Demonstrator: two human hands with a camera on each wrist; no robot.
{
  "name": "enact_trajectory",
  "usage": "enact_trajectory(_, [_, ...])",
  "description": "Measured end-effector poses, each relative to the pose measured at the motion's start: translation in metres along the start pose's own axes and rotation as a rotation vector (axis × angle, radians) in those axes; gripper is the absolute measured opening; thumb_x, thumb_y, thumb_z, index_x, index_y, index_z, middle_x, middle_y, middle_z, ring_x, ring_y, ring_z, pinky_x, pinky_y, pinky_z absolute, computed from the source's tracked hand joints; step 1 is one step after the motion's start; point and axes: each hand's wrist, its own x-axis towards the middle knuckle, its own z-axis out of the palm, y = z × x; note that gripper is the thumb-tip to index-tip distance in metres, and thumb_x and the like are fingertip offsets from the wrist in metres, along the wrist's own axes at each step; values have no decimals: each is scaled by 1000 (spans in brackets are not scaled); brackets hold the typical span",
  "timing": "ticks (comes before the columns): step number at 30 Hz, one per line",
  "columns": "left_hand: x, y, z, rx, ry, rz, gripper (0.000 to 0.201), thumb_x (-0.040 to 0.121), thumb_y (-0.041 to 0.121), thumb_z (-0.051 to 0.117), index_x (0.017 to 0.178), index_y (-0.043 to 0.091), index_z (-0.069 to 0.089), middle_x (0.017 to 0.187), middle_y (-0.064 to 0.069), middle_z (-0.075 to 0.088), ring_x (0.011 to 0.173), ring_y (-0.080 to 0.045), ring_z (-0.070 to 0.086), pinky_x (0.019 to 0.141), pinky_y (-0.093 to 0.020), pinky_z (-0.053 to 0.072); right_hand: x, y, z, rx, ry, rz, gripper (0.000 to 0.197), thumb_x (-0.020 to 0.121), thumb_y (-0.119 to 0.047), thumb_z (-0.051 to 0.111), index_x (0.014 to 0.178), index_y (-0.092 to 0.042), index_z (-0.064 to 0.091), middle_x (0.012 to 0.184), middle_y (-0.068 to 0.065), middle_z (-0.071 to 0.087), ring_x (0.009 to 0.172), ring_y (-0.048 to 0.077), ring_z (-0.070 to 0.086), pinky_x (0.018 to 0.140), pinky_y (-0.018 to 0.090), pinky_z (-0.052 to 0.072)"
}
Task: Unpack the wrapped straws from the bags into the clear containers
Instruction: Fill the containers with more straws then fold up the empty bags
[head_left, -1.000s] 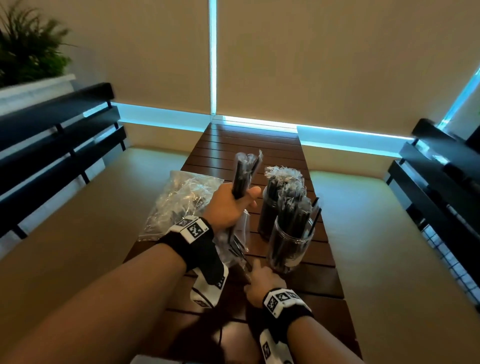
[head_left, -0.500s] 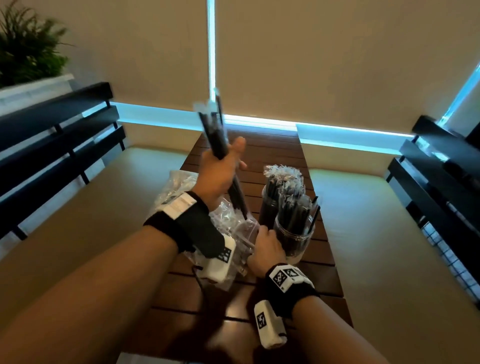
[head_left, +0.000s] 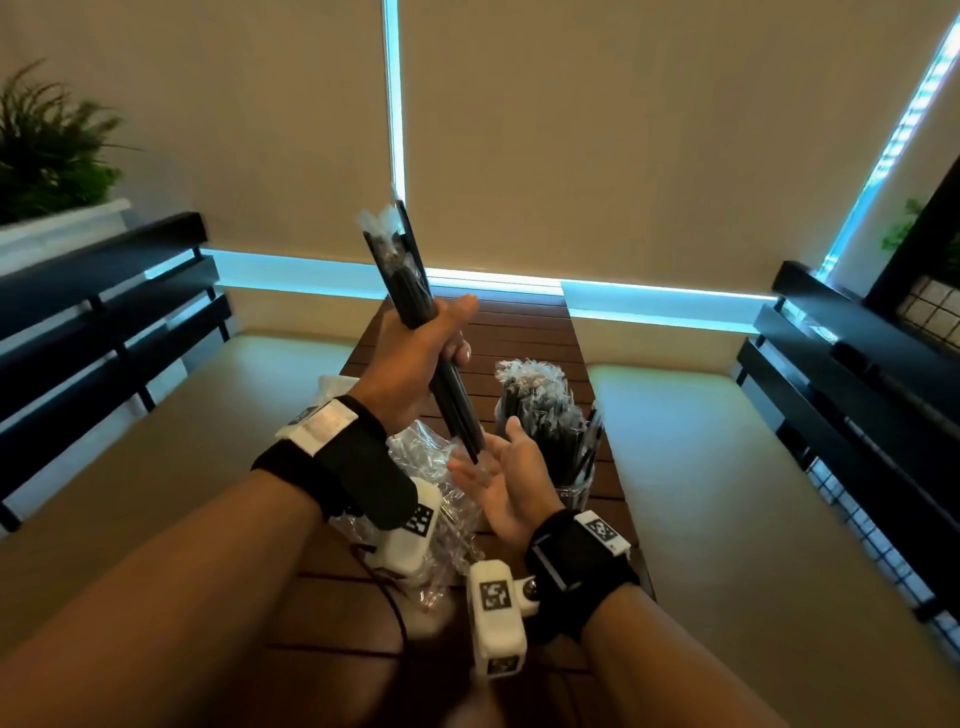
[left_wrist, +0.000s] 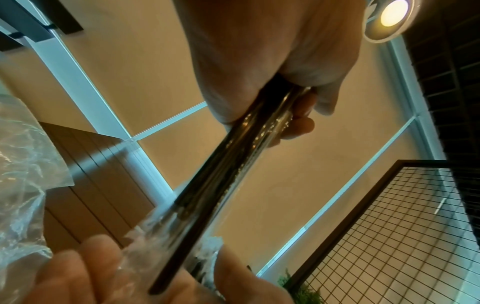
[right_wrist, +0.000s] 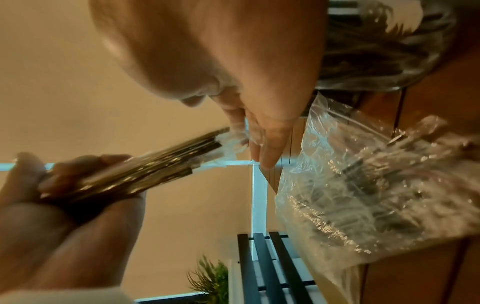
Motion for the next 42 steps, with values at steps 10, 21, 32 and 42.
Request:
enact_trajectory(10, [-9,-2,5,103,-63,34,39,90,9,67,56,16,48,53,0,45,62,-19,54,74,-34,48,-5,-14,1,25,-114,6,69,103,-57,24,121,-2,62,118,20,62,109,24,59,111,42,38])
enact_trajectory(21, [16,-37,43,156,44,-6,37,84,11,69,55,19,48,50,5,49,62,-19,54,72,-42,48,-8,-44,-64,-1034,686,-887,77,71,-46,79,134,-26,38,130,0,47,119,19,47,99,38,44])
enact_trajectory(32, [34,-88,55,53,-33,-60,39,86,9,70,58,15,45,54,3,46,63,-15,57,71,-34,48,60,-9,-118,-945,285,-466,101,49,-48,94,133,-36,40,120,-14,65,108,4,63,94,38,54])
enact_trajectory(42, [33,-136,61,115,-65,-103,32,84,6,71,61,10,50,57,-2,49,60,-17,50,66,-29,48,70,-4,-121,-848,270,-418,58,67,-10,83,109,-30,47,95,-15,64,84,-3,60,65,14,47])
